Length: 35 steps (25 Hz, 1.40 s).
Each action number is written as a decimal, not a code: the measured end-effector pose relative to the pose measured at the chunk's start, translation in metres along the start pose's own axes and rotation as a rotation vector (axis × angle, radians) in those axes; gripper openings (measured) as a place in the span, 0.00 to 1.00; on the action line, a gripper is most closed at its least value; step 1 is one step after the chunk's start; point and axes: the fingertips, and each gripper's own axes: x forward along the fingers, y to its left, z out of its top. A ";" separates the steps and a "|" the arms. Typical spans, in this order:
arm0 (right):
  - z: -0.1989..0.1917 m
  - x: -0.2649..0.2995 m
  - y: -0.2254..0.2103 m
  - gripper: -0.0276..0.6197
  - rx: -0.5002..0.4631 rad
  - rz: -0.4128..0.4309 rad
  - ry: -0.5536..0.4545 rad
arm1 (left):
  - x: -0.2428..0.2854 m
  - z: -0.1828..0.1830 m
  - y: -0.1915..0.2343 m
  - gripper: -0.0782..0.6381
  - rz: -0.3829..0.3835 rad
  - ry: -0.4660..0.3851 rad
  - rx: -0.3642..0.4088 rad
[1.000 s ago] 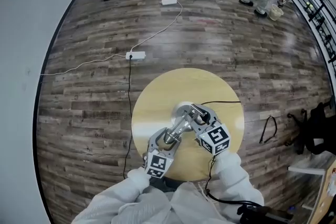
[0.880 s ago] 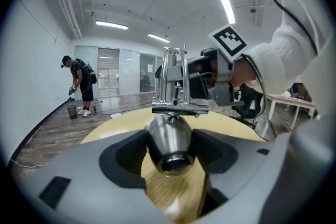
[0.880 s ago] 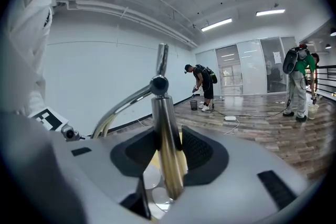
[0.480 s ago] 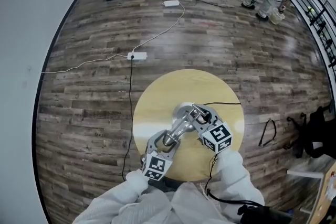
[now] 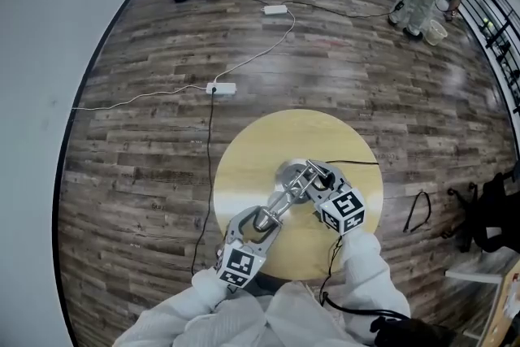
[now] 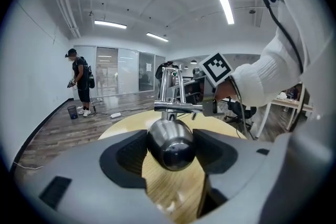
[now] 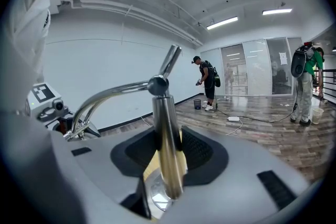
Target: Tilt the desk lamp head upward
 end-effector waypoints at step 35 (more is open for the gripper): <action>-0.007 -0.013 0.008 0.27 0.018 -0.088 0.058 | -0.100 0.119 -0.018 0.48 -0.020 -0.031 -0.085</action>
